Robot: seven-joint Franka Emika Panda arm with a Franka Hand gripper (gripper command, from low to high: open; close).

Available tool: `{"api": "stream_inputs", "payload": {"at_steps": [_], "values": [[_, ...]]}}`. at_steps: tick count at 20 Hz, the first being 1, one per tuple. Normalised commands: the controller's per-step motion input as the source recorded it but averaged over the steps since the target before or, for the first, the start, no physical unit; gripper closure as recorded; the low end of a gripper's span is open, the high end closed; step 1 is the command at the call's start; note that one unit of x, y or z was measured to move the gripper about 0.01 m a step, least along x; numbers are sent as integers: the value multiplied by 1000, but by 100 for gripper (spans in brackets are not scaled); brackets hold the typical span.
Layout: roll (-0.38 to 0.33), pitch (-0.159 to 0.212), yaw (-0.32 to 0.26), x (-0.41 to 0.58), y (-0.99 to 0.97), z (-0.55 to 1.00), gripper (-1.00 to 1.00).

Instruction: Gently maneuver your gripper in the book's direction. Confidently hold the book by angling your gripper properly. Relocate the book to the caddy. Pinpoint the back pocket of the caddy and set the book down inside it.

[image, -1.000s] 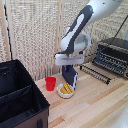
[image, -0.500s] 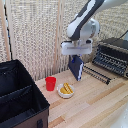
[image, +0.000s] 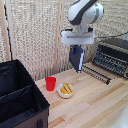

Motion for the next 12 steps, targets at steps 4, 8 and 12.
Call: {"api": "stream_inputs", "payload": {"at_steps": [4, 8, 12], "values": [[78, -22, -271, -9, 121, 717, 100], [64, -39, -305, -44, 28, 740, 100], [74, -24, -313, -43, 4, 702, 100]]}}
